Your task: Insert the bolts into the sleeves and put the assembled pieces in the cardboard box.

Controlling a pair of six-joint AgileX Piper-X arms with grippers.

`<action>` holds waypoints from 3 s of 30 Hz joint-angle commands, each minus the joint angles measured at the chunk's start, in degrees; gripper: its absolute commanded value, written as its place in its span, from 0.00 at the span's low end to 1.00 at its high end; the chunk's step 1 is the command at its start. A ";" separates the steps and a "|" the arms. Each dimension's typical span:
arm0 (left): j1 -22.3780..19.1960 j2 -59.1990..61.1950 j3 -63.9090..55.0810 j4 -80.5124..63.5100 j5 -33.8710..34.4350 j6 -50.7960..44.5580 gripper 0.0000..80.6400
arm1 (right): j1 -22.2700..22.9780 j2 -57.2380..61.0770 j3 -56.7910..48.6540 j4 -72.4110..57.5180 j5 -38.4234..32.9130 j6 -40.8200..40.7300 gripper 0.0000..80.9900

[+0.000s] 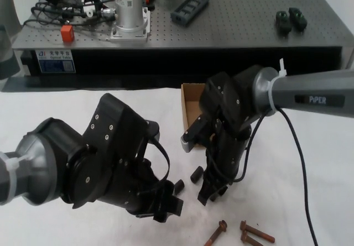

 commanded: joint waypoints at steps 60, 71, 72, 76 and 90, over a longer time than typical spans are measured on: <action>-14.56 20.35 -31.37 19.98 -4.50 11.23 0.01 | -15.72 -53.66 32.58 -7.26 -15.43 15.82 0.03; -10.60 -7.44 0.90 -41.34 12.56 -13.14 0.01 | -8.98 -68.28 54.81 -36.28 -38.48 32.16 0.03; -10.54 -7.59 2.14 -45.66 14.17 -15.38 0.01 | -7.62 -67.87 55.57 -39.66 -38.47 34.16 0.03; -10.58 -7.46 3.27 -49.22 15.95 -18.12 0.01 | -4.18 -65.88 55.94 -48.42 -37.60 35.52 0.03; -10.58 -7.46 3.27 -49.33 8.79 -17.90 0.01 | -3.44 -66.72 55.94 -54.74 -30.19 37.19 0.03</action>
